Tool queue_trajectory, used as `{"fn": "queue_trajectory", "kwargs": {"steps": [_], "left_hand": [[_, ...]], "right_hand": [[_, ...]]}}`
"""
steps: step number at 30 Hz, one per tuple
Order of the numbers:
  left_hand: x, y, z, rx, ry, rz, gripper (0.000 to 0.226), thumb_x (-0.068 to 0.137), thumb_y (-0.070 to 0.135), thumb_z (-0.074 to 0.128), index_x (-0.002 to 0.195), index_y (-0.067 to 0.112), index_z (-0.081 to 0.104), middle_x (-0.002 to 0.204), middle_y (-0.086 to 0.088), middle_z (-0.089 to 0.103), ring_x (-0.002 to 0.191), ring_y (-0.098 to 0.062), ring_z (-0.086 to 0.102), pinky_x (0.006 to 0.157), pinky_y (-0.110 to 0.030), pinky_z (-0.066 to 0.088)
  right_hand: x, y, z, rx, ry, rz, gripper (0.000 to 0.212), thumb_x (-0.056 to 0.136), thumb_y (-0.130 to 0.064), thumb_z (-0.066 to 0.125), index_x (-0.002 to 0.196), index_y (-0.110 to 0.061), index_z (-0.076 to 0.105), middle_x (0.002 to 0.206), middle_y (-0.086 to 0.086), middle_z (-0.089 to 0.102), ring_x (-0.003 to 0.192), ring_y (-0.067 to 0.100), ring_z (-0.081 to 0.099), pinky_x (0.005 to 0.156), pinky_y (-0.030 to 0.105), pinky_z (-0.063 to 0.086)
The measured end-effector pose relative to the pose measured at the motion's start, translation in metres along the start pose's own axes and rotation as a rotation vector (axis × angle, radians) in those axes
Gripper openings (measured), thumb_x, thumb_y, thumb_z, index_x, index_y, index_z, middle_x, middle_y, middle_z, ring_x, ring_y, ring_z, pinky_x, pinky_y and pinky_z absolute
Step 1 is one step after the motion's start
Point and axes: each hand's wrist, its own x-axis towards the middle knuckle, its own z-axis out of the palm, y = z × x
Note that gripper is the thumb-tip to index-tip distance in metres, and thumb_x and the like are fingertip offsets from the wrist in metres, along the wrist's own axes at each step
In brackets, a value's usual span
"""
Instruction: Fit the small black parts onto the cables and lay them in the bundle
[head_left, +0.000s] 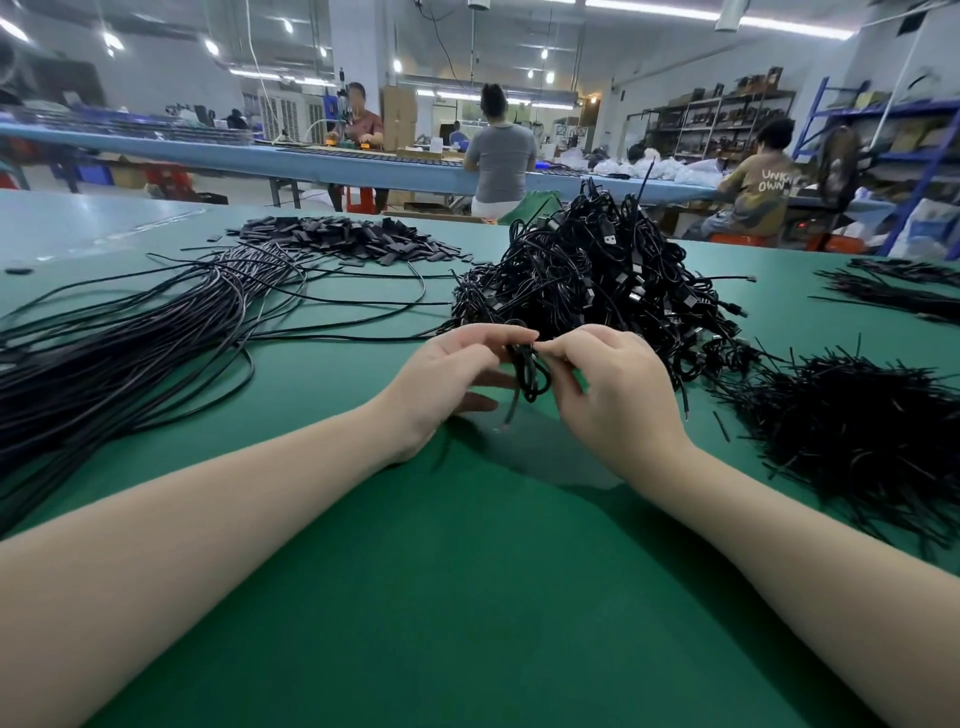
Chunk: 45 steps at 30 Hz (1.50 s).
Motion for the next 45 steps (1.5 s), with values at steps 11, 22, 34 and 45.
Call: {"fn": "queue_trajectory", "kwargs": {"steps": [11,22,34,45], "left_hand": [[-0.001,0.003,0.005,-0.058,0.063,-0.021,0.040,0.092,0.027,0.063,0.127,0.011,0.054,0.064,-0.002,0.067,0.056,-0.015,0.060,0.048,-0.025,0.047],[-0.003,0.004,0.007,-0.182,0.021,-0.069,0.045,0.091,-0.003,0.045,0.081,0.027,0.077,0.081,-0.010,0.070,0.065,-0.017,0.061,0.051,-0.015,0.046],[-0.004,-0.003,0.008,0.443,0.266,0.356,0.054,0.070,-0.002,0.078,0.091,0.047,0.064,0.102,0.014,0.053,0.088,-0.001,0.058,0.070,-0.011,0.046],[-0.001,-0.005,0.003,0.590,0.265,0.442,0.031,0.075,0.008,0.077,0.095,0.030,0.067,0.102,0.014,0.057,0.099,0.003,0.050,0.079,-0.012,0.041]], "right_hand": [[0.003,-0.002,0.001,-0.026,0.080,-0.100,0.007,0.081,0.000,0.066,0.083,-0.003,0.072,0.074,0.008,0.067,0.066,0.030,0.064,0.063,0.038,0.050],[0.000,0.002,0.005,-0.036,0.094,0.000,0.006,0.083,-0.005,0.067,0.080,-0.008,0.071,0.076,0.001,0.070,0.066,0.026,0.065,0.065,0.039,0.046],[0.000,0.000,0.006,0.085,0.028,0.102,0.005,0.082,-0.007,0.070,0.084,-0.010,0.073,0.079,-0.003,0.071,0.071,0.020,0.066,0.074,0.041,0.044],[0.002,-0.006,0.006,0.164,-0.013,0.120,0.011,0.078,-0.005,0.066,0.085,-0.011,0.073,0.083,-0.002,0.072,0.075,0.021,0.066,0.075,0.040,0.043]]}}
